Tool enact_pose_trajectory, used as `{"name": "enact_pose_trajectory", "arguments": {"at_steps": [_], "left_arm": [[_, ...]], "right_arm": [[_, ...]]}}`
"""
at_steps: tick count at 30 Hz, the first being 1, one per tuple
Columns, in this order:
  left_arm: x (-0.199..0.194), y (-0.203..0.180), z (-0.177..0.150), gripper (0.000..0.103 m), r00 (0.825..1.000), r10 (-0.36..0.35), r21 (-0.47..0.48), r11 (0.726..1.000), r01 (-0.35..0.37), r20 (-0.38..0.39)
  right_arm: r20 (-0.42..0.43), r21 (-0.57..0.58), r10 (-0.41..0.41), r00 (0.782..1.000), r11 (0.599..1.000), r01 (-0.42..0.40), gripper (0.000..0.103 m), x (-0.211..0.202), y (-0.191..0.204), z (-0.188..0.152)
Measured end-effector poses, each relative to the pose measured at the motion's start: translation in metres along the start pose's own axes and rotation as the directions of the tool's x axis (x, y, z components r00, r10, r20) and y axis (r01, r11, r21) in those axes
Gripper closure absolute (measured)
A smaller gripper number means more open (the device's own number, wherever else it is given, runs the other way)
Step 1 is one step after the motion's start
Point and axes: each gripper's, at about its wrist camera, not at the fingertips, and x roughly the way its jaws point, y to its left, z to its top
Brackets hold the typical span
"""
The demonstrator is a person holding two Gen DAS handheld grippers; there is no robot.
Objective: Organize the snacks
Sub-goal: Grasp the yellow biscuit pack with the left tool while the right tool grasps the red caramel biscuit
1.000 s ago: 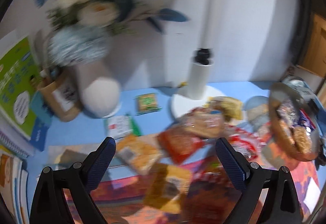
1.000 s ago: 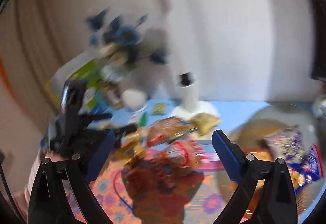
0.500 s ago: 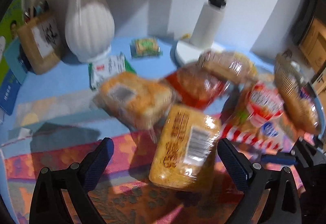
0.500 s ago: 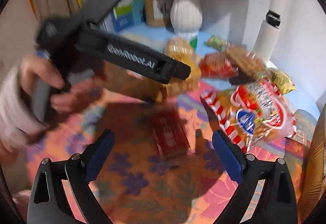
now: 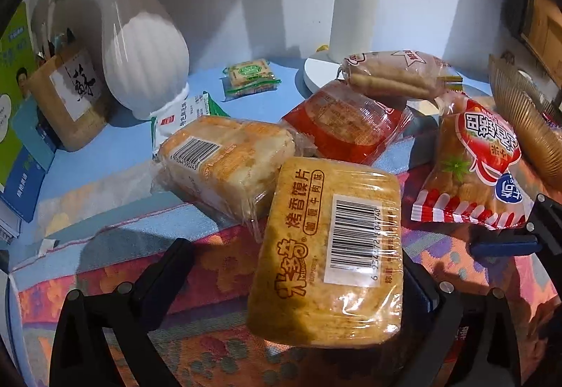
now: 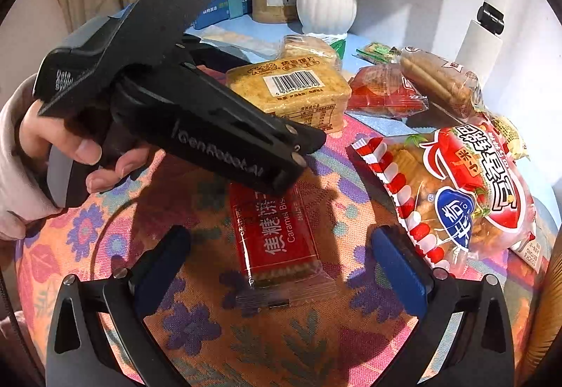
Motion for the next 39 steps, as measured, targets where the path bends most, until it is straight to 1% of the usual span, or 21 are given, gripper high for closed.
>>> {"name": "enact_pose_trajectory", "arguments": {"at_steps": [4,39], "left_arm": [[0.0008,0.0047,0.0016,0.000,1.000,-0.004,-0.003,1.000,0.004,-0.001],[0.0004,0.0032,0.0001,0.000,1.000,-0.008,-0.012,1.000,0.008,0.002]], "right_arm": [[0.000,0.000,0.000,1.000,1.000,0.000,0.000,0.0001,0.0007,-0.0005],[0.000,0.000,-0.008,1.000,1.000,0.008,0.000,-0.0009,-0.0001,-0.0001]]}}
